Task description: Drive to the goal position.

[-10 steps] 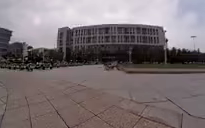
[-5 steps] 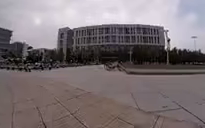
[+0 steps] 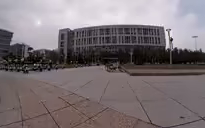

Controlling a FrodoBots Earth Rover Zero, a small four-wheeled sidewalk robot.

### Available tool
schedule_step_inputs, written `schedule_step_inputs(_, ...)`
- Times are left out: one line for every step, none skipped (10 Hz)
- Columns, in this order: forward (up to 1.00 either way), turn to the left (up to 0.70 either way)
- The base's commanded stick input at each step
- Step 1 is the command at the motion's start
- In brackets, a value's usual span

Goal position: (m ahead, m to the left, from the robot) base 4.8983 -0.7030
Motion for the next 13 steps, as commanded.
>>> schedule_step_inputs(0.7, 0.0)
schedule_step_inputs(0.7, 0.0)
schedule_step_inputs(0.7, 0.0)
schedule_step_inputs(0.7, 0.0)
schedule_step_inputs(0.7, 0.0)
schedule_step_inputs(0.7, 0.0)
schedule_step_inputs(0.7, 0.0)
schedule_step_inputs(0.7, 0.0)
schedule_step_inputs(0.7, 0.0)
schedule_step_inputs(0.7, 0.0)
schedule_step_inputs(0.7, 0.0)
schedule_step_inputs(0.7, 0.0)
schedule_step_inputs(0.7, 0.0)
